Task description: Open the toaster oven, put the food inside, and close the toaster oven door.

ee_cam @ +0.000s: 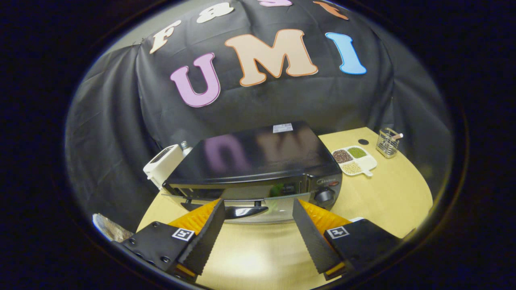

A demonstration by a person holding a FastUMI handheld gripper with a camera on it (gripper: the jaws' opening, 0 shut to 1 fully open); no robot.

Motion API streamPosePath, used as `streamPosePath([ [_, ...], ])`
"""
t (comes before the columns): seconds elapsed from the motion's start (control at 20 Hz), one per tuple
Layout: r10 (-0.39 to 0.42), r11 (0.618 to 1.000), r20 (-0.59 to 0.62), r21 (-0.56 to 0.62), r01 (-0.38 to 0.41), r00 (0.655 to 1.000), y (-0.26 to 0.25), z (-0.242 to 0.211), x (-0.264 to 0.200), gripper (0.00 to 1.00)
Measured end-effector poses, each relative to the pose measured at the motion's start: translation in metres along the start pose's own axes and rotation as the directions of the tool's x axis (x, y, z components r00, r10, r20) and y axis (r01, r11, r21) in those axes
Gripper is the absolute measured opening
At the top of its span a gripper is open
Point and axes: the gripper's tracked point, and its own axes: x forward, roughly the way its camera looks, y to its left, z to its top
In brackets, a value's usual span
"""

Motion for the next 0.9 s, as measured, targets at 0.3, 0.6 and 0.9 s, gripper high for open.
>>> streamPosePath([
  [0.3, -0.007, 1.000, 0.020, -0.017, 0.007, 1.000, 0.002, 0.011, 0.011, 1.00],
  [0.6, -0.007, 1.000, 0.041, -0.018, 0.007, 0.999, 0.003, 0.016, 0.019, 1.00],
  [0.9, -0.013, 1.000, 0.067, -0.008, 0.014, 0.998, 0.006, 0.019, 0.025, 1.00],
])
